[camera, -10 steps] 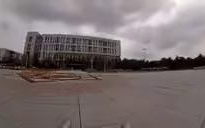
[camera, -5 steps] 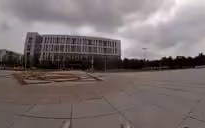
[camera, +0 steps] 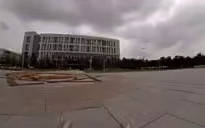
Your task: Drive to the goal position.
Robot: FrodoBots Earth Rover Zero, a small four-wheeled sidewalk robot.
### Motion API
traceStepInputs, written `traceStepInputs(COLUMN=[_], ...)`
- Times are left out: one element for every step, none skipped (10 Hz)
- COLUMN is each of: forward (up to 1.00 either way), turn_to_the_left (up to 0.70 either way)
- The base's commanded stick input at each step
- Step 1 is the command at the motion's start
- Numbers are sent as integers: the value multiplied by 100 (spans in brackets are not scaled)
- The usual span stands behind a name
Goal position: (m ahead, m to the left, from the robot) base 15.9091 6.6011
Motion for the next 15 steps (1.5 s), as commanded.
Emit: traceStepInputs(forward=[100, 100, 100, 100, 100, 100, 100, 100, 100, 100, 100, 100, 100, 100, 100], turn_to_the_left=[0, 0, 0, 0, 0, 0, 0, 0, 0, -7, -22, -12, -9, -26, -25])
